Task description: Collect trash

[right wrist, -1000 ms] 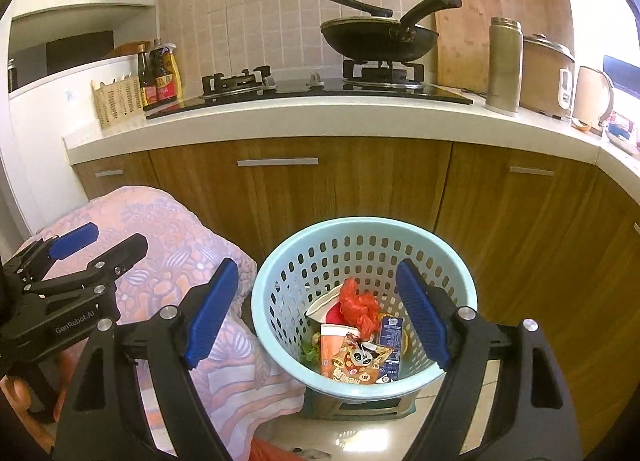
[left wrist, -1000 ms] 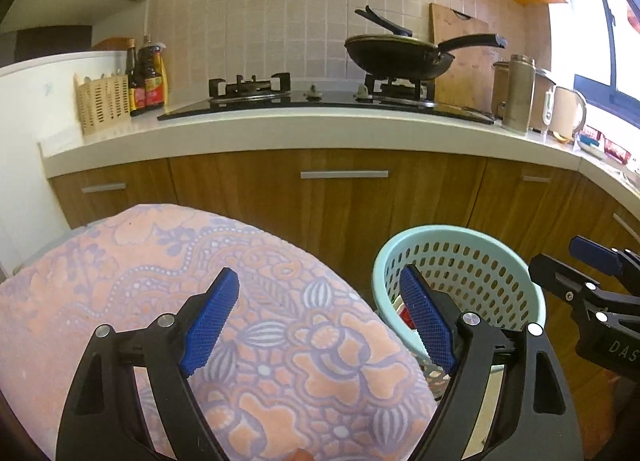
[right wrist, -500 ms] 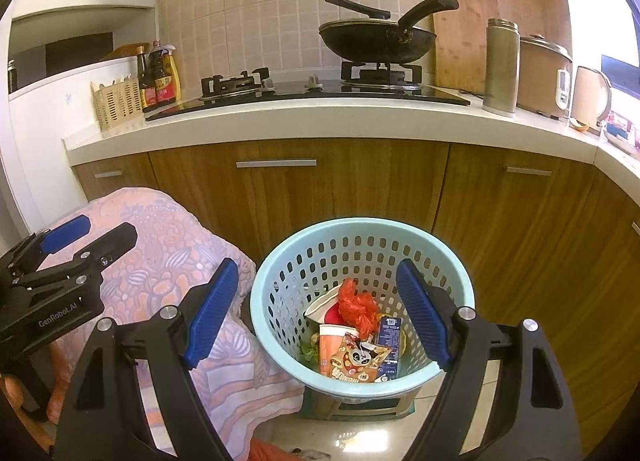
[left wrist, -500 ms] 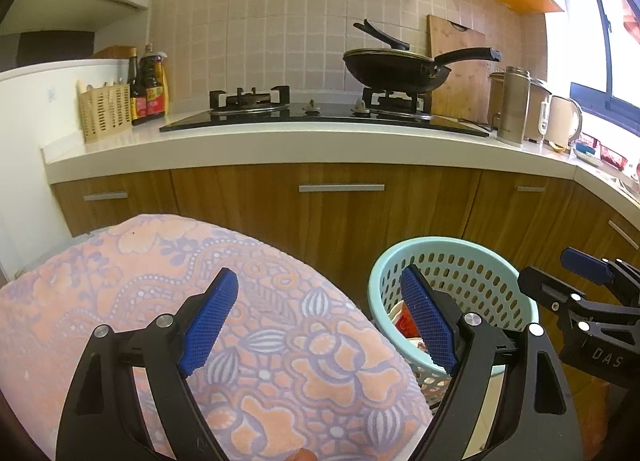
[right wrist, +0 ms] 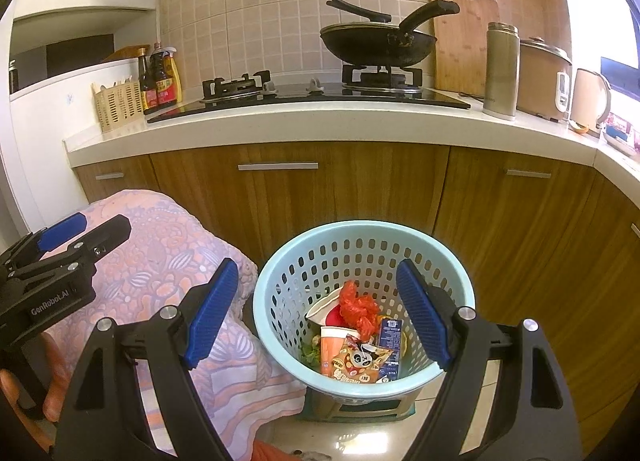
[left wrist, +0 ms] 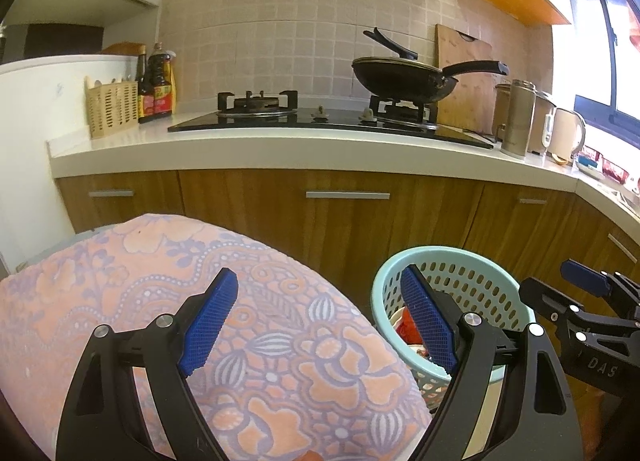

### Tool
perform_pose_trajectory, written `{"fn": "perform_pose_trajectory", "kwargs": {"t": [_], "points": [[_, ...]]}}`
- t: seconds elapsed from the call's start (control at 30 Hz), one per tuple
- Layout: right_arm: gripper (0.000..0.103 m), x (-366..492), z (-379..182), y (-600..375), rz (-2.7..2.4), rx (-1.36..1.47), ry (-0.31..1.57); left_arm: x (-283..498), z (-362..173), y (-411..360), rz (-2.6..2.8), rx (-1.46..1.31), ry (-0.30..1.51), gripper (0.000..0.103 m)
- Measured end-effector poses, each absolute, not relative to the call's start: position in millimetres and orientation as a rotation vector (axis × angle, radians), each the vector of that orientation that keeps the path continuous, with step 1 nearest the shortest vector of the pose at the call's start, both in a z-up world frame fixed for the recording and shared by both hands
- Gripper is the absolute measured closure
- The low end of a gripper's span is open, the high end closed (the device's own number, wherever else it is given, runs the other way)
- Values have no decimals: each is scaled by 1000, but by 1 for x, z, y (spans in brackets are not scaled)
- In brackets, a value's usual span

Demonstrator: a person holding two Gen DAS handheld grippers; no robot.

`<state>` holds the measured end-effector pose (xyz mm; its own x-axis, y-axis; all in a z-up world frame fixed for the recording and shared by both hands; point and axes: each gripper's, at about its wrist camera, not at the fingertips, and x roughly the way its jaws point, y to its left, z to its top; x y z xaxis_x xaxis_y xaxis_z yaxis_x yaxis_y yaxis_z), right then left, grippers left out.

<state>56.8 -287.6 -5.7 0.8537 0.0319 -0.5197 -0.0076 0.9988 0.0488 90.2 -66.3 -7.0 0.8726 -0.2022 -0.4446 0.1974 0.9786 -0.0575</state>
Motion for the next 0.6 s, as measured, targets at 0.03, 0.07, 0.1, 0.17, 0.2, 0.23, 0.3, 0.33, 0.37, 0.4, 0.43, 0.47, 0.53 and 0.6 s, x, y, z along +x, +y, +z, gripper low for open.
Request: {"fn": "perform_pose_trajectory", "kwargs": {"t": [0.03,0.07,0.1,0.17,0.2,0.23,0.3,0.33,0.37,0.4,0.43,0.47,0.53,0.6], "points": [[24,57,-6,-287,20,45,547,90,-7,-66,-210,-12,466,21],[23,57,-6,-287,20,44,546,91,-7,-65,-210,-13,467,20],[23,57,-6,-287,19,44,546,90,-7,-65,-209,-13,466,20],[22,57,-6,-287,21,45,547,90,-6,-64,-209,-12,464,19],[22,57,-6,-287,22,44,548,90,-6,-64,-209,-12,464,19],[22,57,-6,-287,21,44,549,90,-6,-64,-209,-13,465,19],[22,58,-7,-287,21,44,552,90,-6,-65,-210,-13,466,19],[22,59,-8,-287,22,46,555,90,-6,-65,-208,-12,466,19],[22,58,-8,-286,22,47,556,90,-6,-64,-208,-11,465,19],[22,58,-8,-286,22,49,558,89,-6,-64,-209,-11,465,19],[22,59,-8,-286,23,50,559,90,-6,-64,-210,-12,465,19],[22,58,-8,-286,24,51,559,90,-6,-65,-209,-11,465,19],[22,58,-8,-285,24,49,556,90,-6,-64,-209,-11,466,19],[22,58,-8,-286,24,49,555,89,-6,-64,-209,-10,466,19]]}}
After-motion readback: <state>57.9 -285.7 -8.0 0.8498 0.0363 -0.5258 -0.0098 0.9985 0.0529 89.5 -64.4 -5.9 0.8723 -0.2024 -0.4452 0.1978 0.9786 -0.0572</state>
